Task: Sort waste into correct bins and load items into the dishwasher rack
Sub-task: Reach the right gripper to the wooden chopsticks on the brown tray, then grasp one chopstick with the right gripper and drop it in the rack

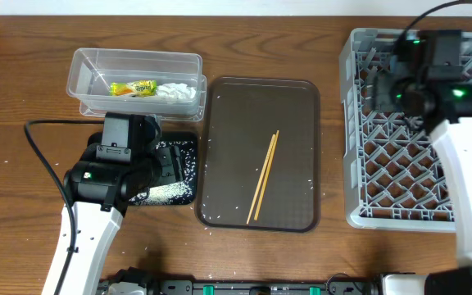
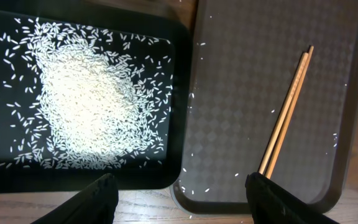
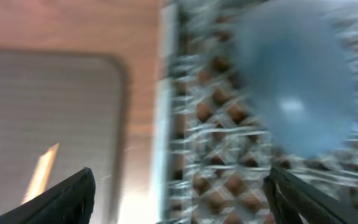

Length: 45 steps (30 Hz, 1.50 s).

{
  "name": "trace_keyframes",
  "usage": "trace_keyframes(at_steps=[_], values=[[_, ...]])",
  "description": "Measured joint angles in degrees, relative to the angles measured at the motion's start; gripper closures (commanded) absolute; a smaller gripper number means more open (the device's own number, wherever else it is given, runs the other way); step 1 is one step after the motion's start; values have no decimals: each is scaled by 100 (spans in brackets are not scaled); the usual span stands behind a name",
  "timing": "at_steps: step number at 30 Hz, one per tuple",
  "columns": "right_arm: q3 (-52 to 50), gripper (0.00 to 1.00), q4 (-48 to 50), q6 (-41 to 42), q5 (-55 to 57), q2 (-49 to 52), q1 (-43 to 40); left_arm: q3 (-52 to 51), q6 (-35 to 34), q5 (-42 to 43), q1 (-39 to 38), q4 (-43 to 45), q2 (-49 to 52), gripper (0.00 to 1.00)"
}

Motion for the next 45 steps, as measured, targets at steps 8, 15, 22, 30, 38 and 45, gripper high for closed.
trace_keyframes(at_steps=[8,15,22,30,38,45], values=[[0,36,-219,339,-839,960,1248,0,0,-2,0,0,0,31],[-4,41,-474,1316,-857,1982,2312,0,0,0,0,0,0,31],[-9,42,-647,2243,-304,2439,2863,0,-2,0,0,0,0,31],[-13,42,-621,2789,111,2662,3213,0,0,-2,0,0,0,31],[-57,42,-568,3235,372,2850,3322,0,0,-2,0,-2,0,31],[-350,42,-387,3477,483,2870,3322,0,0,-2,0,-7,0,31]])
